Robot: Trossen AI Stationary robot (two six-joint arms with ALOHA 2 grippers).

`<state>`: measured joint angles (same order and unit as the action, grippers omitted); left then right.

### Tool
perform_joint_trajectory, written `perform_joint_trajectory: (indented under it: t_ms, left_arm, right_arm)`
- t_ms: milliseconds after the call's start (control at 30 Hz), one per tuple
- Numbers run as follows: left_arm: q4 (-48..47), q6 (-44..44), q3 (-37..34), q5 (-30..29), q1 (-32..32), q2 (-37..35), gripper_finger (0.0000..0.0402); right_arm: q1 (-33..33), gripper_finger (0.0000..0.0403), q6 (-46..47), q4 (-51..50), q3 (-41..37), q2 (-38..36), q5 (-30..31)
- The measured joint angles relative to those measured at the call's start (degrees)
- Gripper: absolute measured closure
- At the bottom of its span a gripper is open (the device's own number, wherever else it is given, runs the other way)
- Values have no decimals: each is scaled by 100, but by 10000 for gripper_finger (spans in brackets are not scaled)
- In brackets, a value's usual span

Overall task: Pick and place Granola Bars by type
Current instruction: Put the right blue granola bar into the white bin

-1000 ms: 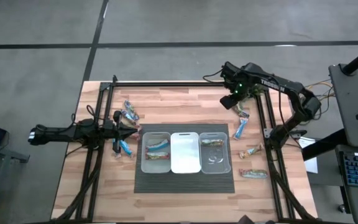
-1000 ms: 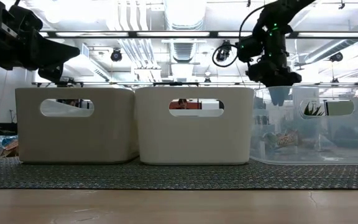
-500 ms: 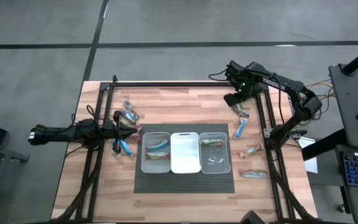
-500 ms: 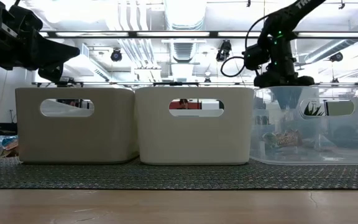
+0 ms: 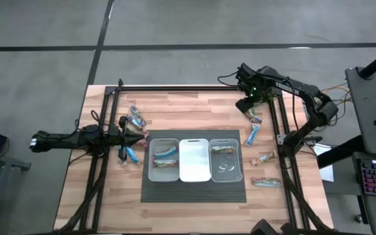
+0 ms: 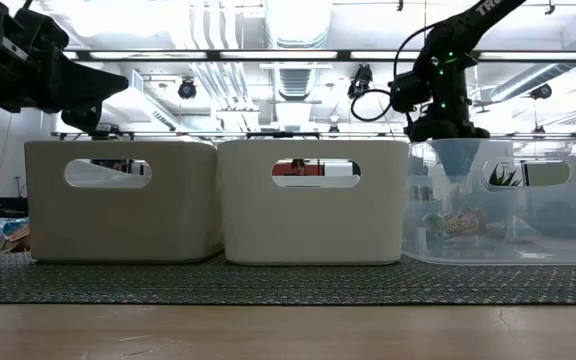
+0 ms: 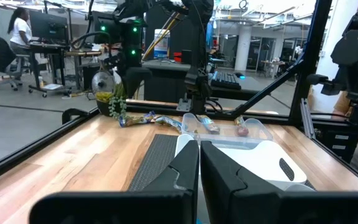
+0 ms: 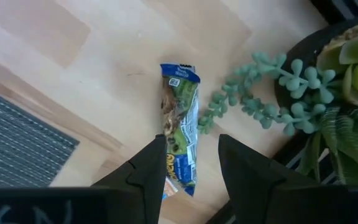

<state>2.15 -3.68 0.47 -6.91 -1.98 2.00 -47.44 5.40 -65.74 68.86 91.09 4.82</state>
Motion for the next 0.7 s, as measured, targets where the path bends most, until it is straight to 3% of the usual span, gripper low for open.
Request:
perform_joint_trajectory:
  t_ms: [700]
  left_arm:
    - [-1,2,0,2,0,0,402]
  right_arm:
    - [5,263,-547,931,-788,289,35]
